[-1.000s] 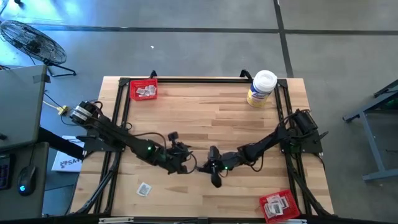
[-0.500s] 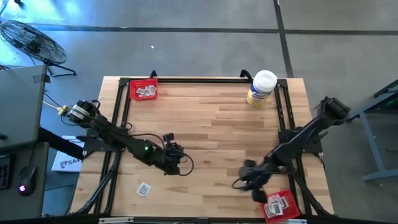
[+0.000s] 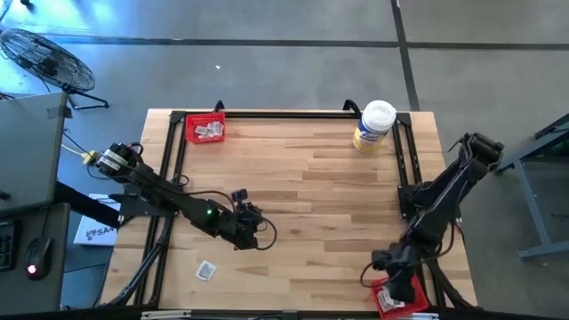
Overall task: Pick & Place First Aid Supplies
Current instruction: Put the white and gray towelette pack into the bottom red bin
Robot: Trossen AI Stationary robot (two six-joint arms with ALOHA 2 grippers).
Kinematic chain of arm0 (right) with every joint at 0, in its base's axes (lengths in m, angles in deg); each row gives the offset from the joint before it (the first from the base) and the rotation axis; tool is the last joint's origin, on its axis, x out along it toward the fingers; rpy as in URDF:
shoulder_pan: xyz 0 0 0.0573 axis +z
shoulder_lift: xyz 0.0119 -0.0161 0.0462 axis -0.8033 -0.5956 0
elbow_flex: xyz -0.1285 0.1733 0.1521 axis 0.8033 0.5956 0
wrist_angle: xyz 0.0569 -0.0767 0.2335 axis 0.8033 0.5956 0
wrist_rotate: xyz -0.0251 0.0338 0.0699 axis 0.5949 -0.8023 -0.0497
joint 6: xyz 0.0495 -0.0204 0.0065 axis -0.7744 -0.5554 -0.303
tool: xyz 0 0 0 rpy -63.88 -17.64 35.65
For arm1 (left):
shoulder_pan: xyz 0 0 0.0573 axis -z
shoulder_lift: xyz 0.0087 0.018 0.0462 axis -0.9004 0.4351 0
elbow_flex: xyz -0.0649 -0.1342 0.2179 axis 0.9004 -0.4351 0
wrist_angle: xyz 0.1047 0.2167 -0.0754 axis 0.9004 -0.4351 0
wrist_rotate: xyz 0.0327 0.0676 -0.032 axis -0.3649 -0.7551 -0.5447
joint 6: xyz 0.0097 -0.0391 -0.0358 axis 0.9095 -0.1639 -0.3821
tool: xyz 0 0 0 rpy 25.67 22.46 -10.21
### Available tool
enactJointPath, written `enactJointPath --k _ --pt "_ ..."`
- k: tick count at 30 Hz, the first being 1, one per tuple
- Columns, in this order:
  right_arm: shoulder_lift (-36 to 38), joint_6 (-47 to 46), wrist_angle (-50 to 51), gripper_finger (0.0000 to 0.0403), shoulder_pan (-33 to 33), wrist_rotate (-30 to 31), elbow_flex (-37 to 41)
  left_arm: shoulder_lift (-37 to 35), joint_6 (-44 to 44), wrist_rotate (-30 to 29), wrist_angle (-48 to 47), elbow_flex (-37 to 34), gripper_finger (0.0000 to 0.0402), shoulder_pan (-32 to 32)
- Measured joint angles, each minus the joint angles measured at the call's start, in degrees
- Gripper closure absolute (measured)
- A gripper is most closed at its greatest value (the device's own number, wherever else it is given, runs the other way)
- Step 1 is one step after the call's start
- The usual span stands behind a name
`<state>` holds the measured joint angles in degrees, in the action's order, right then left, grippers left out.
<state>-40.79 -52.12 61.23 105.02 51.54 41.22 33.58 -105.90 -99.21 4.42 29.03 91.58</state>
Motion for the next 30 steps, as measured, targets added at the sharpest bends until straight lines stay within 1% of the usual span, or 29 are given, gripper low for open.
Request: enactJointPath --k 3,6,9,11,15,17,20,22,24,25,27,29,30 --pt "-2.62 -4.01 -0.26 0.0384 0.68 -1.9 0.01 0.0 -3.03 1.22 -0.34 0.0 0.0277 0.0" --pt "-5.89 -4.49 -2.51 0.0371 1.36 -4.41 0.02 0.0 -3.98 2.91 -2.28 0.0 0.0277 0.0" --pt "-9.0 -7.4 -4.8 0.0354 1.53 -9.17 0.02 -0.33 -5.81 3.53 -4.36 0.0 0.0277 0.0" --pt "-10.12 -9.24 -4.52 0.0341 1.48 -11.74 0.02 -1.04 -7.61 3.39 -4.57 0.05 0.0277 0.0" --pt "-9.93 -11.29 -3.72 0.0325 0.62 -14.17 0.02 -2.91 -8.48 2.84 -4.22 0.15 0.0277 0.0" --pt "-8.68 -12.57 -3.81 0.0324 0.17 -14.07 0.02 -3.97 -8.7 3.21 -4.26 0.15 0.0277 0.01" --pt "-5.97 -12.68 -4.05 0.0334 -0.62 -12.25 0.02 -5.53 -9.94 6.33 -4.2 0.15 0.0277 0.92" --pt "-4.13 -10.36 -4.0 0.0345 -1.37 -8.76 0.02 -6.14 -11.44 10.0 -4.26 0.17 0.0277 2.51" --pt "-2.55 -4.87 -4.14 0.0356 -2.75 -1.97 0.02 -6.53 -13.39 14.66 -4.82 0.17 0.0277 4.75" --pt "-2.0 -1.48 -4.52 0.0361 -3.62 2.42 0.02 -6.58 -14.84 16.97 -4.96 0.17 0.0277 6.03" --pt "-1.55 6.5 -5.67 0.037 -5.48 13.11 0.02 -6.58 -19.27 20.22 -6.33 0.17 0.0277 8.92" --pt "-1.54 15.67 -8.85 0.0376 -7.55 24.5 0.02 -6.56 -26.46 21.85 -8.34 0.17 0.0277 12.44" --pt "-1.54 20.9 -10.65 0.0377 -8.81 29.02 0.02 -6.37 -30.71 22.49 -8.8 0.19 0.0277 14.39"
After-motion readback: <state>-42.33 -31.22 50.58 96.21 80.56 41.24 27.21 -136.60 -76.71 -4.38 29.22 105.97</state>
